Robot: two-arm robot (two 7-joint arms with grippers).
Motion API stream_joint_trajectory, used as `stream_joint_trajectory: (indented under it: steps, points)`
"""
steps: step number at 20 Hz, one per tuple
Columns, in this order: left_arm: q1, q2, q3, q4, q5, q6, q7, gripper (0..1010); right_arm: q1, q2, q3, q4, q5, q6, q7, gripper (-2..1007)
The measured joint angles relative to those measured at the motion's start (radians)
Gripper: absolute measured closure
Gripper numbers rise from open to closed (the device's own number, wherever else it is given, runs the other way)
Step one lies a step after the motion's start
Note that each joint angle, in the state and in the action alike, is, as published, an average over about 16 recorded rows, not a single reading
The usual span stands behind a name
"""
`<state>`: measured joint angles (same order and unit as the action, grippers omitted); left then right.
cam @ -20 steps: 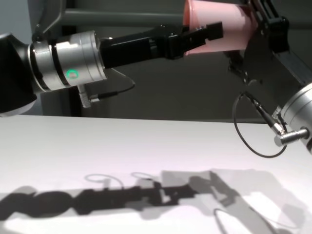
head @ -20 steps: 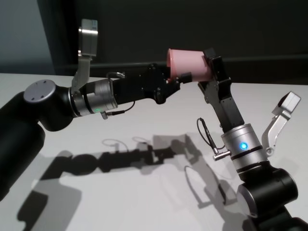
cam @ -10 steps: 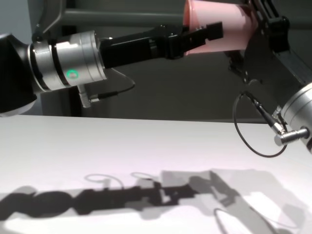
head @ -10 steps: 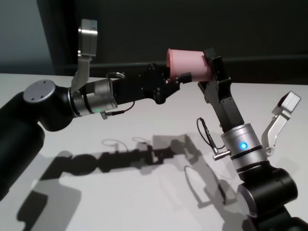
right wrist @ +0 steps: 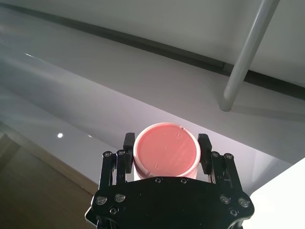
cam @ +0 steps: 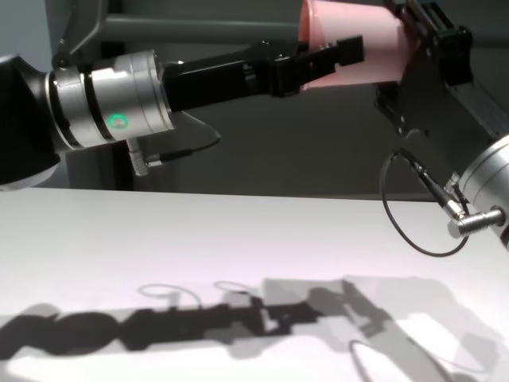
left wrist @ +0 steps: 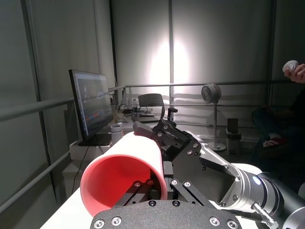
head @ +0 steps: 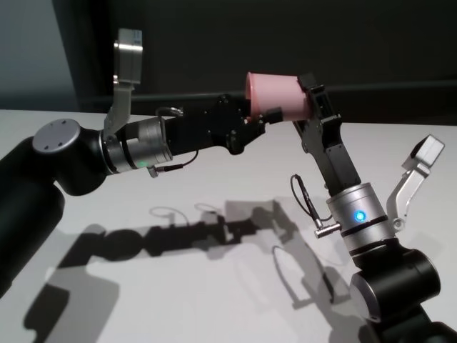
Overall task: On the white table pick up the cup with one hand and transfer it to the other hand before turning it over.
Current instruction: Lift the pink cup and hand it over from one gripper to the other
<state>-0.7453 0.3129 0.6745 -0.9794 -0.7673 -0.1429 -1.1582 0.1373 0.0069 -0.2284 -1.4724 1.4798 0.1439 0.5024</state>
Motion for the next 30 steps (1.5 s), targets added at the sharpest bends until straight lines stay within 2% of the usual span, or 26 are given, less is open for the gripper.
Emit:
stream_joint_trajectory:
  steps: [9, 21, 26, 30]
  points:
    - [0.0, 0.0, 0.0, 0.0, 0.0, 0.0, 0.0, 962, 0.0, -0.001, 0.001, -0.001, -0.001, 0.001, 0.0, 266]
    - [0.0, 0.0, 0.0, 0.0, 0.0, 0.0, 0.0, 956, -0.001, -0.001, 0.001, -0.001, -0.002, 0.001, 0.0, 268]
    - [0.0, 0.0, 0.0, 0.0, 0.0, 0.0, 0.0, 903, -0.001, -0.001, 0.001, -0.001, -0.002, 0.001, 0.0, 269]
    - [0.0, 0.0, 0.0, 0.0, 0.0, 0.0, 0.0, 820, -0.001, -0.001, 0.001, -0.001, -0.002, 0.001, 0.0, 269]
